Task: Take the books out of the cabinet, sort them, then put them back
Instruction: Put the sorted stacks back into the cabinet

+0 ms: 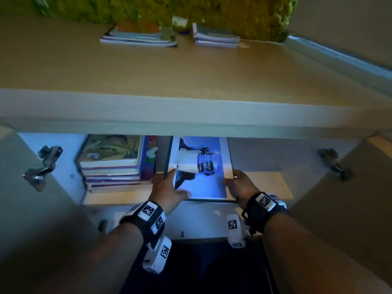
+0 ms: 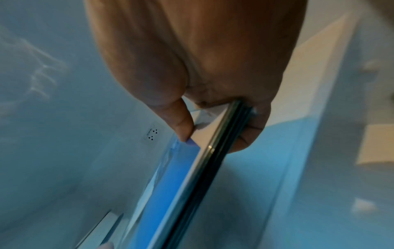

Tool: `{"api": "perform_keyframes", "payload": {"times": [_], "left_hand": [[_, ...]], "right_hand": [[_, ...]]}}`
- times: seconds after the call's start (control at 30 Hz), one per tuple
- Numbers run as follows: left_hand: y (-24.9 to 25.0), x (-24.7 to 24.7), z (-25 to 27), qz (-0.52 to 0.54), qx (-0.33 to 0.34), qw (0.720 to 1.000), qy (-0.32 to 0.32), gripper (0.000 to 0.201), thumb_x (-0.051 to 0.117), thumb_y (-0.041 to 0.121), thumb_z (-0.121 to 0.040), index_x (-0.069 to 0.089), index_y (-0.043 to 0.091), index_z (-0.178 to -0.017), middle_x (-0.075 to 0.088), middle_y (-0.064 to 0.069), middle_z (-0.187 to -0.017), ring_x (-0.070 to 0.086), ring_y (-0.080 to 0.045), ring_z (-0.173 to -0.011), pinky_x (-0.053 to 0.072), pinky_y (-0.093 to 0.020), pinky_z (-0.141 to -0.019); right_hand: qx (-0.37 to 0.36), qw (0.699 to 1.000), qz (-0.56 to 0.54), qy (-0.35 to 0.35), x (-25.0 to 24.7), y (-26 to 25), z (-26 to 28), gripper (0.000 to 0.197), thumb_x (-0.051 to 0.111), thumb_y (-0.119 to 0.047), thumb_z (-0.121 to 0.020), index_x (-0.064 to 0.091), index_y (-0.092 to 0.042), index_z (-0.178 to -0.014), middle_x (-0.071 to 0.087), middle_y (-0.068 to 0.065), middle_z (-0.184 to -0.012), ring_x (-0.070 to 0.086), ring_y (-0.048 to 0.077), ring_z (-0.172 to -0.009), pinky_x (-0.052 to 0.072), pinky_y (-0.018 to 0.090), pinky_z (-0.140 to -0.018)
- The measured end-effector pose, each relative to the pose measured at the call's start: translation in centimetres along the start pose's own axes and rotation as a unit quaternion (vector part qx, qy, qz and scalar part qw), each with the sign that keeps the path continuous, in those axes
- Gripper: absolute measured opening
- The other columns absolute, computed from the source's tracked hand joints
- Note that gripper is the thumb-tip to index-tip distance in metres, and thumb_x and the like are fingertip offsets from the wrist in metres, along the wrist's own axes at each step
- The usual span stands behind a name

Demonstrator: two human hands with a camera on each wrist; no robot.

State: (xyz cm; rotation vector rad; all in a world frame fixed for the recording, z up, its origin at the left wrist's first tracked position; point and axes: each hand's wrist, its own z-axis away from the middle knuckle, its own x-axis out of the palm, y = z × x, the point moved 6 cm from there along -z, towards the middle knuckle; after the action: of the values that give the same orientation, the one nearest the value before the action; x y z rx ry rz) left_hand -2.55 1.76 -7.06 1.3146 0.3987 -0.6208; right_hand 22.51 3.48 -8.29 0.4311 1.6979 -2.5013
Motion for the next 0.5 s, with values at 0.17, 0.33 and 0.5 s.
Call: {"api": "perform_keyframes", "payload": {"times": [0.17, 0.33, 0.5], "left_hand": [[-3.8, 3.0, -4.3, -0.111, -0.009, 0.994, 0.012, 0.091, 0.077, 0.041, -0.082, 0.027, 0.027, -0.156, 0.025, -0.016, -0.154, 0.023, -0.031, -0.144, 0.028, -0.034, -0.115], [-6.7, 5.4, -5.8, -0.194, -0.030, 0.980, 0.026, 0.079, 0.062, 0.044, -0.092, 0.021, 0.026, -0.157, 0.002, -0.021, -0.164, -0.004, -0.038, -0.153, 0.016, -0.048, -0.123], [-6.8, 5.3, -6.8, -0.205, -0.029, 0.978, 0.025, 0.072, 0.059, 0.037, -0.097, 0.022, 0.021, -0.158, -0.019, -0.016, -0.164, -0.014, -0.035, -0.153, 0.019, -0.047, -0.123]], "right_hand": [[-0.017, 0.987, 0.161, -0.010, 1.9, 2.2, -8.2, 0.018, 0.064, -0.005, -0.089, 0.053, -0.007, -0.074, 0.049, 0.006, -0.060, 0.046, 0.021, -0.050, 0.031, 0.021, -0.044], [-0.046, 0.932, 0.358, 0.023, 3.4, 3.7, -11.2, 0.040, 0.062, -0.036, -0.072, 0.062, -0.009, -0.101, 0.058, 0.013, -0.108, 0.062, 0.037, -0.099, 0.050, 0.032, -0.076], [-0.076, 0.909, 0.410, 0.012, 3.8, 3.9, -12.5, 0.039, 0.061, -0.043, -0.083, 0.055, -0.012, -0.107, 0.054, 0.013, -0.118, 0.061, 0.036, -0.103, 0.046, 0.034, -0.076]]}}
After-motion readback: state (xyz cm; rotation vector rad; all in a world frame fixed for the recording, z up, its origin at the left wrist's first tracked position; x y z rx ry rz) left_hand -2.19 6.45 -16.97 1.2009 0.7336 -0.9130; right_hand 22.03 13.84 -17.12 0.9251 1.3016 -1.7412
